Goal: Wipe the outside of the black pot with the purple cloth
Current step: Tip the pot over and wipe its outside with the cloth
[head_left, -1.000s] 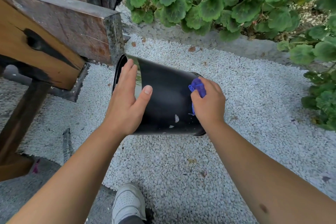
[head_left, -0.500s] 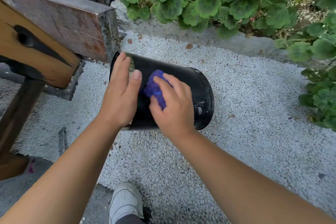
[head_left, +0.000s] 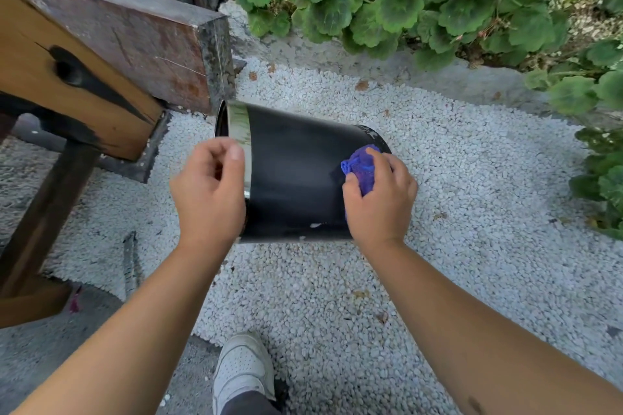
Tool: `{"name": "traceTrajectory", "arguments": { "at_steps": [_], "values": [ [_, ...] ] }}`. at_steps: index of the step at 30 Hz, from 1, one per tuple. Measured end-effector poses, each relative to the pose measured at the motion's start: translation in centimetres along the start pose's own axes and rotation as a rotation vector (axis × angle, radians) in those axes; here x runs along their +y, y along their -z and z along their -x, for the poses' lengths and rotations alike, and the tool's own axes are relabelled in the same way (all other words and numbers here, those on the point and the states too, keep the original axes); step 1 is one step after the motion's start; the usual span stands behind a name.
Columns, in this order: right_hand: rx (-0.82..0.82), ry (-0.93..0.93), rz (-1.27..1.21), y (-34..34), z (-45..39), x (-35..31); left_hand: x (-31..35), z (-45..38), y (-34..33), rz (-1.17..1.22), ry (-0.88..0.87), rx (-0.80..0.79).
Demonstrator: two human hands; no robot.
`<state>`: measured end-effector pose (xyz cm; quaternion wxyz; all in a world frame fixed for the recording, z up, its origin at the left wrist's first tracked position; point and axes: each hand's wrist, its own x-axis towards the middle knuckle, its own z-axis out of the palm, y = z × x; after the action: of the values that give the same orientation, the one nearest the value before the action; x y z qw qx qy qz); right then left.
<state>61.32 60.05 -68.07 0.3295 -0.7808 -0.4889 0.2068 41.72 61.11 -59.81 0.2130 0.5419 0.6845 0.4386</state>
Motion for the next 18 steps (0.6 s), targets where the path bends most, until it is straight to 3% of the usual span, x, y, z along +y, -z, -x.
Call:
{"name": "traceTrajectory", "arguments": {
  "at_steps": [2,5,7,13,16,18],
  "values": [
    [-0.017,-0.028,-0.007,0.0,-0.4,0.7,-1.3,1.3,1.3,0.042,-0.042,-0.247],
    [-0.049,-0.090,-0.064,0.6,-1.7,1.5,-2.8,2.7,2.6,-0.084,-0.171,-0.648],
    [-0.084,-0.102,-0.129,1.0,-2.4,1.5,-2.5,3.1,2.2,-0.108,-0.189,-0.643],
    [-0.160,-0.020,-0.126,2.9,-5.7,-0.1,1.4,0.8,1.7,-0.041,-0.028,-0.564],
    [-0.242,0.006,-0.100,3.6,-7.6,-1.1,2.5,-1.8,1.4,-0.194,0.056,-0.514],
    [-0.284,0.019,-0.075,3.5,-8.1,-1.6,2.8,-2.7,1.0,-0.351,0.070,-0.385]
  ]
}}
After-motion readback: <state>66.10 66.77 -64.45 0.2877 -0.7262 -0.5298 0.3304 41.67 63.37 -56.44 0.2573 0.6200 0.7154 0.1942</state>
